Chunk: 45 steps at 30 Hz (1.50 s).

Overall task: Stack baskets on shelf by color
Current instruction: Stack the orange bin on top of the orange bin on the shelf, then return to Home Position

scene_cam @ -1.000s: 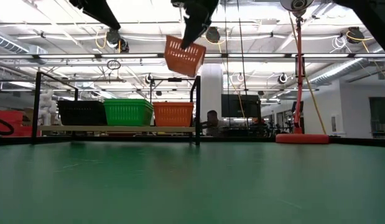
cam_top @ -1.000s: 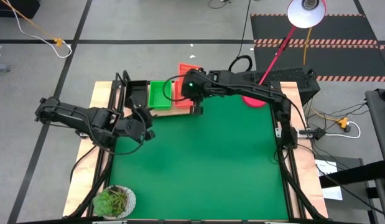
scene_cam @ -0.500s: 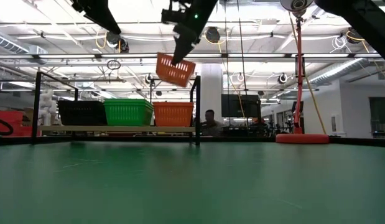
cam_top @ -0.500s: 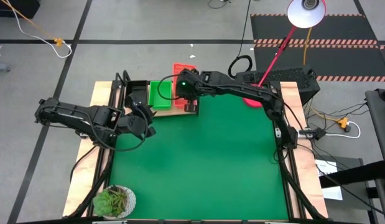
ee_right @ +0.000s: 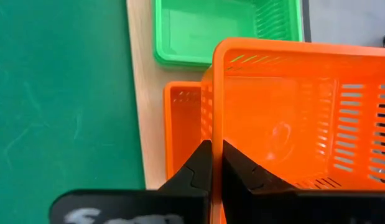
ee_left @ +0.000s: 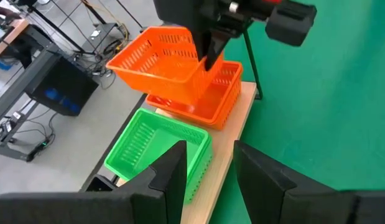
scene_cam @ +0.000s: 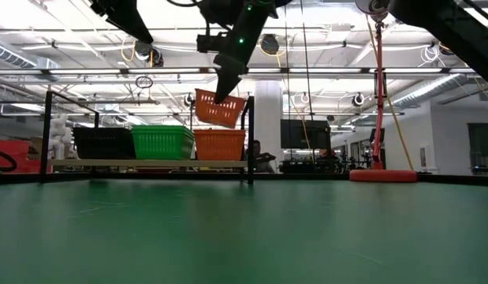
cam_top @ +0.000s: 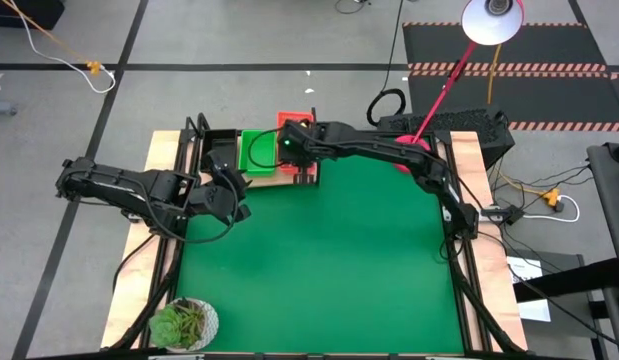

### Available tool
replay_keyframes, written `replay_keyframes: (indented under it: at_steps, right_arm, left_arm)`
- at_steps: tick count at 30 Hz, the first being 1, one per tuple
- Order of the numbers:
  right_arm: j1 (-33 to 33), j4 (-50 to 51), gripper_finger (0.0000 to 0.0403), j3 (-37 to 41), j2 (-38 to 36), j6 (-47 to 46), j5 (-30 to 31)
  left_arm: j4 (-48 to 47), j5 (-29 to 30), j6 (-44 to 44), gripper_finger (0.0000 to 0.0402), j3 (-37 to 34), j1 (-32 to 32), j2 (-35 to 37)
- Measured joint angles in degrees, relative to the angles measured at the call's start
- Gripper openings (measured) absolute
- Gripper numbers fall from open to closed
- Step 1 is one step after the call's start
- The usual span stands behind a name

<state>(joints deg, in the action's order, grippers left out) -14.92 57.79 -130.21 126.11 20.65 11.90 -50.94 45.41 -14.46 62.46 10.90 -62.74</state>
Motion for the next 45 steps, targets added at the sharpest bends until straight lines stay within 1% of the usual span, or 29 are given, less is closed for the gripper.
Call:
replay_keyframes:
  at_steps: [13, 21, 25, 30, 33, 36, 38, 41, 43, 45]
  right_arm:
    - [0.0, -3.8, 0.0006, 6.0, 0.2, 0.5, 0.2]
    - [0.0, -5.2, 0.0012, 7.9, 0.2, 1.0, 0.2]
    - [0.2, -6.7, 0.0039, 7.9, 0.2, 1.1, 0.2]
    - [0.9, -7.3, 0.0088, 7.9, 0.2, 1.2, 0.4]
    - [1.9, -7.2, 0.0113, 7.9, -0.4, 1.5, 2.6]
    - [3.0, -7.1, 0.0126, 7.9, -2.6, 2.2, 3.7]
    - [3.8, -6.5, 0.0128, 7.9, -5.0, 1.5, 2.0]
    - [5.2, -5.0, 0.0125, 7.9, -9.1, -0.6, -4.4]
    - [6.5, -4.4, 0.0118, 9.2, -12.4, -1.8, -7.5]
    - [8.6, -5.9, 0.0104, 12.8, -16.3, -2.4, -7.2]
  left_arm:
    - [0.0, -0.1, 0.0, 0.0133, 0.0, 0.0, 0.0]
    - [0.0, -0.1, 0.1, 0.0133, 0.0, 0.0, 0.0]
    - [0.0, -0.1, 0.1, 0.0133, 0.0, 0.0, 0.0]
    - [0.1, -0.1, 0.1, 0.0133, 0.0, 0.0, 0.0]
    - [0.1, -0.1, 0.0, 0.0133, 0.0, 0.0, 0.0]
    - [0.2, -0.1, -0.6, 0.0133, 0.0, 0.0, 0.0]
    - [0.4, -0.1, -1.2, 0.0133, 0.0, 0.1, 0.0]
    - [1.6, -0.3, -1.4, 0.0133, -0.1, 0.6, 0.6]
    - [2.6, -0.4, -0.8, 0.0133, -0.1, 0.9, 1.0]
    - [4.0, -0.4, 0.0, 0.0133, -0.1, 1.0, 1.1]
